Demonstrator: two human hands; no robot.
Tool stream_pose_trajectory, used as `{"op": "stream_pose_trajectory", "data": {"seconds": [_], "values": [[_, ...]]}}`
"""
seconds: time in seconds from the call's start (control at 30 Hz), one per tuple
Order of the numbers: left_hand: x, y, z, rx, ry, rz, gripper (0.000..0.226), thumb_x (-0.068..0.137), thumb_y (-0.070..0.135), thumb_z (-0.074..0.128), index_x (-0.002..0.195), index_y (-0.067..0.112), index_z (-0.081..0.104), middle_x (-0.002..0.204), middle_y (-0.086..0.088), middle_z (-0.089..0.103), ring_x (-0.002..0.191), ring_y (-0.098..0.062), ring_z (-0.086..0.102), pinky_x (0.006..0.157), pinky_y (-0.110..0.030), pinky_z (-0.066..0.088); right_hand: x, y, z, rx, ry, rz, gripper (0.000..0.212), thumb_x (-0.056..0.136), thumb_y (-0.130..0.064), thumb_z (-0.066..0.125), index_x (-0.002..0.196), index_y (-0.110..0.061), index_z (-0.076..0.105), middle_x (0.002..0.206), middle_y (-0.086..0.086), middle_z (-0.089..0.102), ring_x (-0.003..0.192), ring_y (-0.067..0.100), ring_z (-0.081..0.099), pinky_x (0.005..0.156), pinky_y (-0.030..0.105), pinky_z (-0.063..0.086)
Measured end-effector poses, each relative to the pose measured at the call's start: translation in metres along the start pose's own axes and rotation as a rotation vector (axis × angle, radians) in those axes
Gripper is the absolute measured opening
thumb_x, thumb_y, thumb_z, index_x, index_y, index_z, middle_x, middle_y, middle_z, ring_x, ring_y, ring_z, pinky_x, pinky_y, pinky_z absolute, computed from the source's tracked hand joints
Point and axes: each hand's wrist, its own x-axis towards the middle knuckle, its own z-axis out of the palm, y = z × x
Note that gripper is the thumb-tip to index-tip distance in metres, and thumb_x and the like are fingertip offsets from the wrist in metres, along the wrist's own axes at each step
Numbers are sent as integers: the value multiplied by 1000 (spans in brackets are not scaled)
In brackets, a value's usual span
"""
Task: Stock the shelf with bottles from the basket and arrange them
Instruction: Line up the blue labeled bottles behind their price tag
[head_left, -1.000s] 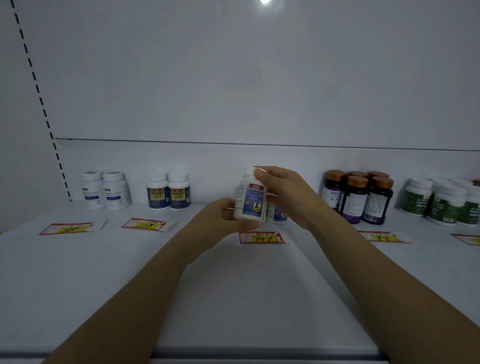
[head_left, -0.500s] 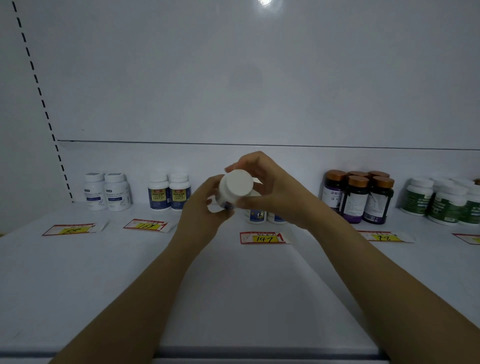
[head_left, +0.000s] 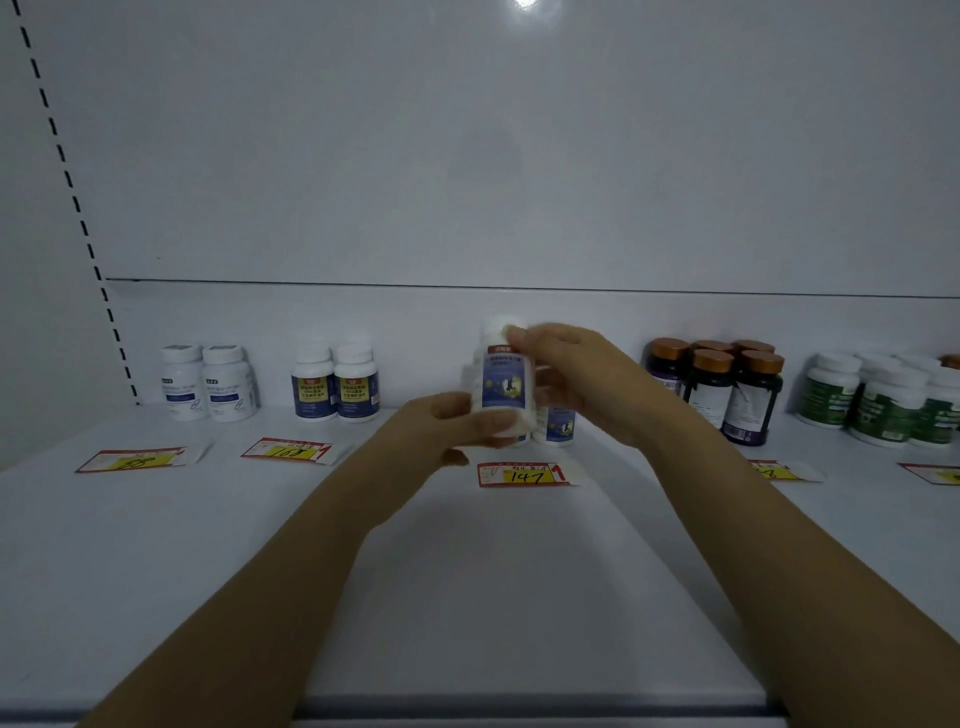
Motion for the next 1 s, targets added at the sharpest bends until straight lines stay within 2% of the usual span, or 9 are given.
{"op": "stream_pose_trajectory", "data": {"seconds": [0.1,0.2,0.37,0.47,0.57,0.7,0.8,0.9,1.0], "values": [[1,2,0,-224,-80,-193,55,60,53,62,97,12,67,78,-7,72,79,-17,65,72,-28,40,1,5,4,137,-17,252,44,86,-43,64,105,-4,67,90,15,72,77,23,71,62,28,58],[-1,2,0,-260,-133,-312,60,58,57,63,91,7,69,72,-10,69,73,-20,65,67,-27,39,1,8,5,182,-24,352,40,86,-39,66,106,-4,64,85,15,67,70,22,70,63,29,60],[-1,2,-3,-285,-159,-342,60,59,55,65,92,5,69,80,-12,69,76,-22,66,66,-27,39,2,9,6,188,-15,379,37,87,-34,66,107,-3,62,80,15,67,66,21,70,61,30,61],[-2,1,-3,-280,-165,-331,55,59,50,66,96,8,68,84,-11,71,81,-21,67,69,-27,40,2,9,4,190,-28,340,37,87,-34,65,107,-3,64,89,17,70,73,23,71,61,30,60],[-2,-2,-3,-264,-162,-272,47,66,37,67,106,12,66,96,-9,73,89,-16,68,75,-24,42,3,5,1,113,-26,209,36,89,-32,64,109,-2,65,98,18,70,73,20,69,60,27,57],[3,-4,-2,-108,-1,-70,39,77,13,73,114,17,62,105,2,72,100,-10,65,79,-19,48,1,0,-5,37,-26,-28,30,89,-18,63,118,-13,60,110,4,70,97,17,69,83,30,56],[5,-5,0,68,93,39,43,74,13,76,113,22,58,104,10,69,92,0,64,68,-11,47,-3,-1,-4,-107,-59,-124,35,87,-14,64,120,-23,59,113,-5,68,99,10,68,84,25,55],[7,-9,0,147,133,57,44,75,16,77,112,26,55,102,14,65,91,2,61,69,-11,44,-4,-3,-3,-217,-46,-153,33,86,-19,66,116,-30,59,112,-10,67,100,7,66,87,27,53],[8,-12,-1,205,136,68,43,76,16,76,112,26,55,98,16,64,87,4,60,66,-9,43,-2,-4,-3,-284,5,-167,35,88,-29,64,122,-29,58,116,-12,63,102,6,64,89,28,50]]}}
